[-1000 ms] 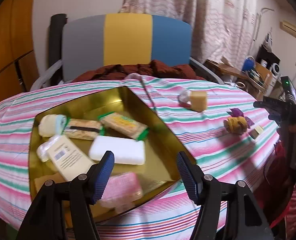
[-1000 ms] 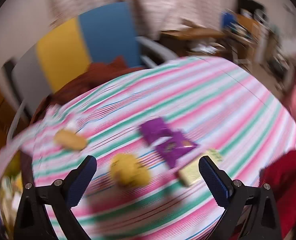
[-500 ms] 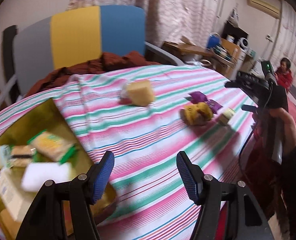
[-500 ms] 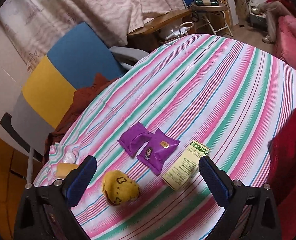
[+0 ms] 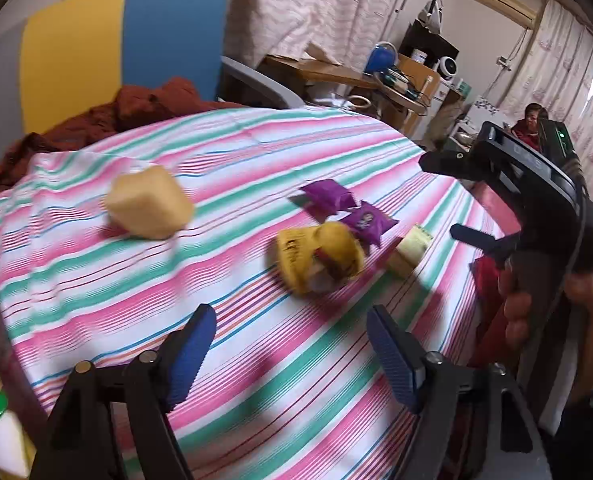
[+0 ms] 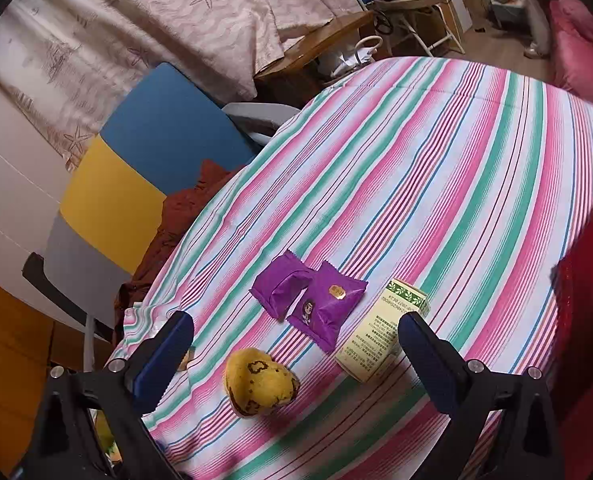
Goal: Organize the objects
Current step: 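Swing both tools back toward the yellow sock and purple packets, then grasp the yellow sock with the left tool while the right tool grasps a purple packet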
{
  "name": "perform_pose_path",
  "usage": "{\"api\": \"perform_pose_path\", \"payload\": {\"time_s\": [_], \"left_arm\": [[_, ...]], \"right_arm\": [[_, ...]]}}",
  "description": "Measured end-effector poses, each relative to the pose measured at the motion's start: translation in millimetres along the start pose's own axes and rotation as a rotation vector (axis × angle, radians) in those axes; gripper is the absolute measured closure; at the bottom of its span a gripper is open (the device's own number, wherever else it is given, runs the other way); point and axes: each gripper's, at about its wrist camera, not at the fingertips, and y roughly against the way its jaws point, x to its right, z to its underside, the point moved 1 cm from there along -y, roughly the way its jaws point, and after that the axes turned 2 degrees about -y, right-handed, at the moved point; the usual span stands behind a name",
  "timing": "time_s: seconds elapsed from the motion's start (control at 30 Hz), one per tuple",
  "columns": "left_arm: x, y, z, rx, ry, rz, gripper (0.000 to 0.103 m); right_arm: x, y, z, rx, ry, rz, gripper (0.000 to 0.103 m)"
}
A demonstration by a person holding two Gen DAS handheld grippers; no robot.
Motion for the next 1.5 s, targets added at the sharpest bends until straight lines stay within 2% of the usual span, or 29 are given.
{"api": "perform_pose_path", "payload": {"time_s": [0.33,0.57,0.63,0.67,0.7,0.77,0.87,1.0,1.1,1.3,1.4,1.5], "left_arm": [[14.8,-51.8,-34.4,-0.009,0.009,0.040,0.020],[11.6,-93.5,-41.8,-0.076,0.048,0.050,0.020],[5.2,-105.1,-39.8,-0.106,0.070,0.041,0.022],[2.0,-108.7,-38.4,-0.117,0.084,0.059,0.024],[-0.9,-108.8,-37.1,-0.111,0.093,0.074,0.028],[-1.1,-104.0,-34.2,-0.096,0.075,0.090,0.044],[-1.6,-92.3,-25.3,-0.082,0.050,0.091,0.051],[0.4,-65.6,-4.9,-0.043,-0.006,0.029,0.053],[-3.6,-44.3,16.7,-0.018,-0.012,0.005,0.052],[-21.4,-18.3,54.0,0.004,0.008,0.019,0.052],[-28.0,-15.8,57.9,0.005,0.033,0.031,0.052],[-29.5,-17.6,60.3,0.015,0.044,0.041,0.052]], "right_arm": [[-4.3,-5.7,2.2,-0.031,0.022,-0.008,0.000],[-7.5,-10.9,4.5,-0.044,0.042,0.003,0.000],[-8.6,-12.5,5.2,-0.050,0.052,0.008,0.000],[-9.2,-12.7,5.1,-0.051,0.056,0.010,0.000],[-10.3,-13.0,5.7,-0.052,0.063,0.014,0.000],[-11.6,-13.7,5.9,-0.052,0.073,0.021,0.000],[-14.3,-14.9,6.4,-0.056,0.094,0.033,0.000],[-18.7,-16.8,9.0,-0.065,0.127,0.051,0.000],[-23.0,-19.8,11.7,-0.083,0.159,0.069,0.000],[-35.7,-33.8,20.9,-0.164,0.242,0.090,0.000],[-43.0,-41.5,19.9,-0.185,0.282,0.124,0.000],[-59.1,-52.0,12.8,-0.192,0.384,0.162,0.001]]}}
